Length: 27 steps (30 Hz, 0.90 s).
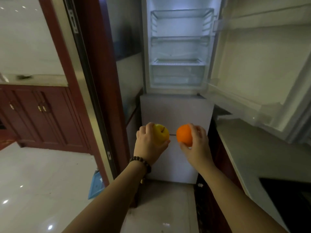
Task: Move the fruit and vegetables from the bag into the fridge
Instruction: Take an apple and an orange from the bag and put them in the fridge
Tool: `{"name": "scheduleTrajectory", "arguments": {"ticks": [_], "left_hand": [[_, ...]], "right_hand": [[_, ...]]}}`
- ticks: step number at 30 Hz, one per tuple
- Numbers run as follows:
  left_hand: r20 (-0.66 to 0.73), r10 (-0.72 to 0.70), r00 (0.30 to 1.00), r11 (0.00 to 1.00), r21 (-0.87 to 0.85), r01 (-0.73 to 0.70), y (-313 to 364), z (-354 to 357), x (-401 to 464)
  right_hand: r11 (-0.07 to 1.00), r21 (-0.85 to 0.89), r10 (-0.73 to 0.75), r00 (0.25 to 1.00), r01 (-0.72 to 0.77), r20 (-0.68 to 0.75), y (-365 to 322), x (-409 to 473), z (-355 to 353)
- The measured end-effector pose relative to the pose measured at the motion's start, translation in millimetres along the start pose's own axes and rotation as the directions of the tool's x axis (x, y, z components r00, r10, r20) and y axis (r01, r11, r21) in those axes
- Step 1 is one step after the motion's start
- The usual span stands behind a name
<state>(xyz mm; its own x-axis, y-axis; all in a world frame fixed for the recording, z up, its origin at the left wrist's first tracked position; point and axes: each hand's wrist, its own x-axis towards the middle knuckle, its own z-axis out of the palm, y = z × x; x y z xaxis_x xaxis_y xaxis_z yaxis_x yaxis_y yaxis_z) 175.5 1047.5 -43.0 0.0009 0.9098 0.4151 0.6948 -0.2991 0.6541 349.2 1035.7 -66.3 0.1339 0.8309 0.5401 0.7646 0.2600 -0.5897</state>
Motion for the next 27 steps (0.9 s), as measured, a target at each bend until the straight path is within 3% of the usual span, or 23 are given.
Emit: {"name": "scheduleTrajectory", "arguments": {"ticks": [10, 27], "left_hand": [[-0.113, 0.023, 0.993, 1.0, -0.002, -0.023, 5, 65, 187], [-0.18, 0.18, 0.967, 0.966, -0.156, -0.209, -53, 133, 524]], "right_hand": [[0.997, -0.012, -0.079, 0.997, 0.079, -0.017, 67, 191, 27], [0.998, -0.062, -0.021, 0.992, 0.013, -0.127, 112, 500, 143]]}}
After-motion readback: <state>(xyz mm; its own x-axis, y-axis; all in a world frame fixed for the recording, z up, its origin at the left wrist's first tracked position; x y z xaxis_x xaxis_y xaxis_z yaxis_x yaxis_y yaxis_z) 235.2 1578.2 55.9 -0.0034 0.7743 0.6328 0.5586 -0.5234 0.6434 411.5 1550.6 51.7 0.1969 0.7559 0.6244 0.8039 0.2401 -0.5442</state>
